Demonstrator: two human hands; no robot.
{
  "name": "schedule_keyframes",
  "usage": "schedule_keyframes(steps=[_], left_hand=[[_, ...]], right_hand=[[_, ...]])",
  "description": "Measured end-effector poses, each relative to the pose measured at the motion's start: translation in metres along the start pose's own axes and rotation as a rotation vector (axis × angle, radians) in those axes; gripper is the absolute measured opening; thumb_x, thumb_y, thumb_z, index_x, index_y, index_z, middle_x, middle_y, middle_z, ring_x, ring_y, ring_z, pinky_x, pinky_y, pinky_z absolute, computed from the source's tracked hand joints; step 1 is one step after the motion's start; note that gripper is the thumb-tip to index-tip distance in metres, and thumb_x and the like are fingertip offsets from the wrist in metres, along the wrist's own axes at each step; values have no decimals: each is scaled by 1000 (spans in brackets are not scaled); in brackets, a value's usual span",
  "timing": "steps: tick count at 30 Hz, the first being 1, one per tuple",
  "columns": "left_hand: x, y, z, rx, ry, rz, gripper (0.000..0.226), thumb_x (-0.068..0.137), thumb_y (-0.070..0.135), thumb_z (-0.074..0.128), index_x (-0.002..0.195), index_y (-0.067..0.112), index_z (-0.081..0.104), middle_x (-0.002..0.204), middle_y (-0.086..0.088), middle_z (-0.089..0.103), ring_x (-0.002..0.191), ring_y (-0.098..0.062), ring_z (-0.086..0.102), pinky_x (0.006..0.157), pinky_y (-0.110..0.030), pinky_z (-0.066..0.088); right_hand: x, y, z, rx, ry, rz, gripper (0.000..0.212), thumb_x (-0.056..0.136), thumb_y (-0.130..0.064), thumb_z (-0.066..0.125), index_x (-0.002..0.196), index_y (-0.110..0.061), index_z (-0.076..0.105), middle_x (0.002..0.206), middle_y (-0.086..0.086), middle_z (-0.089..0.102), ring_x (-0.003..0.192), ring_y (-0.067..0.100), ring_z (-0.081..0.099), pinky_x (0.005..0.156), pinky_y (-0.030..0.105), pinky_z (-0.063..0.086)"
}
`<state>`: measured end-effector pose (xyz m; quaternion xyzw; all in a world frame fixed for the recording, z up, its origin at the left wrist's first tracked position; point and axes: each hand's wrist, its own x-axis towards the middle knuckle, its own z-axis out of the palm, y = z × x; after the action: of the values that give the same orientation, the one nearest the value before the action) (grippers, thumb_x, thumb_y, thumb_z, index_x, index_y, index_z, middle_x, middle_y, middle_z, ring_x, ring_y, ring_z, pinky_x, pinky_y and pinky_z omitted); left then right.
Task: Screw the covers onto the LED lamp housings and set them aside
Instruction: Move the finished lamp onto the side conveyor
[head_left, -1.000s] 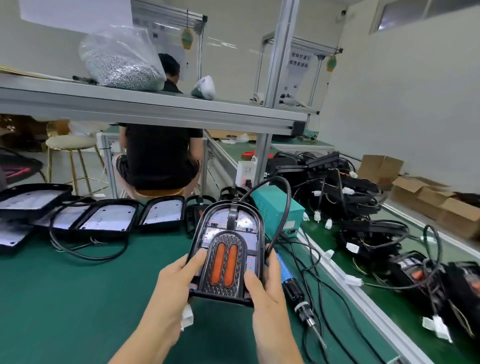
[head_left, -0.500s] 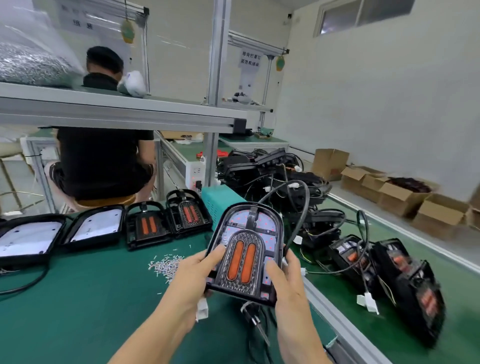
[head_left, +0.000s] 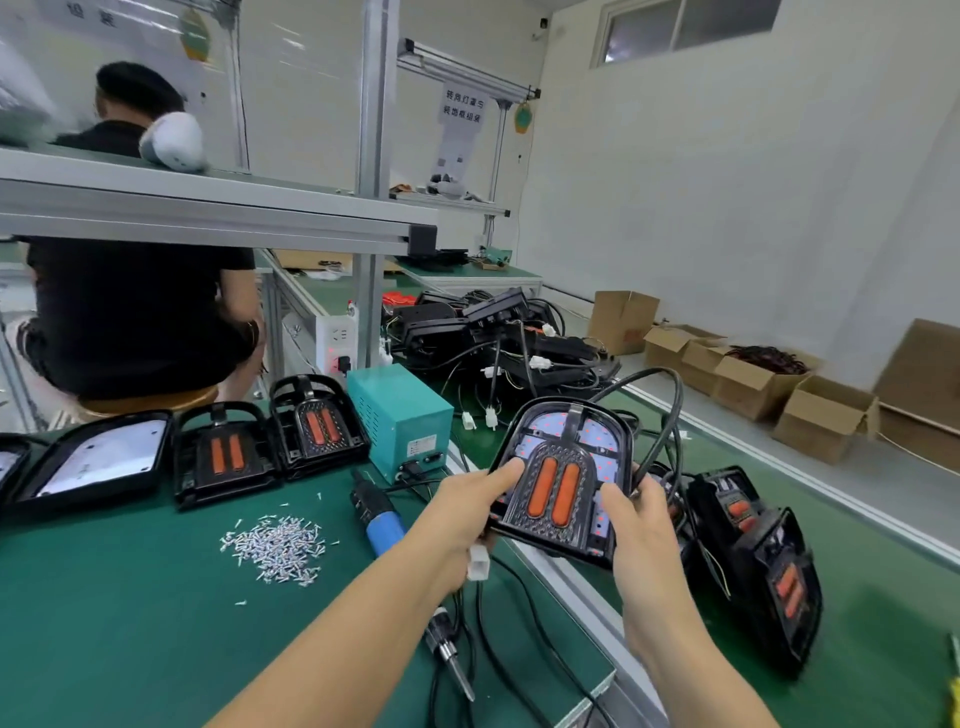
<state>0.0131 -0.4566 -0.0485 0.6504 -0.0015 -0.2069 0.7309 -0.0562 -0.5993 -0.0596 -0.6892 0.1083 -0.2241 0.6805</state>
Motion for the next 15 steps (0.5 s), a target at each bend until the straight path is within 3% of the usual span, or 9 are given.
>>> schedule_keyframes(steps=[3,5,8,10,13,15], left_hand=[[8,7,10,31,-31,-16,35,82,50,67,77,16,72,78,-2,64,61,-17,46,52,-24,32],[13,9,17,23,-42,-30,33,82,49,67,71,18,70,73,-2,62,58,-16,43,53,-25,29],[19,12,24,-2,-47,-30,31,83,47,67,75,17,68,70,0,62,62,-17,43,55,-26,29],[22,13,27,-7,-50,-26,30,84,45,66,72,17,66,66,1,59,58,-14,43,53,-25,31],[27,16,33,-41,-76,12,27,86,40,65,78,15,63,68,1,57,53,-11,45,50,-21,35],[29,20,38,-65,-97,38,24,88,38,64,91,14,66,83,0,63,58,-10,49,58,-23,37]], right_hand=[[11,1,-6,-4,68,0,22,100,-21,46,117,-33,53,103,-23,68,88,-14,61,66,8,46],[18,1,-9,-13,103,7,28,100,-24,47,127,-26,50,119,-12,63,100,-3,60,78,21,43],[30,3,-14,-8,138,33,35,100,-25,47,134,-18,44,126,-9,55,106,5,53,89,29,35],[38,3,-15,-3,175,58,36,99,-24,48,134,-14,44,133,2,53,118,19,50,95,36,35],[53,-3,-18,19,270,49,11,98,-19,48,107,-24,52,117,6,60,97,20,56,84,35,41],[65,-8,-21,-2,324,43,12,98,-19,48,108,-24,50,111,5,60,86,16,55,78,36,43]])
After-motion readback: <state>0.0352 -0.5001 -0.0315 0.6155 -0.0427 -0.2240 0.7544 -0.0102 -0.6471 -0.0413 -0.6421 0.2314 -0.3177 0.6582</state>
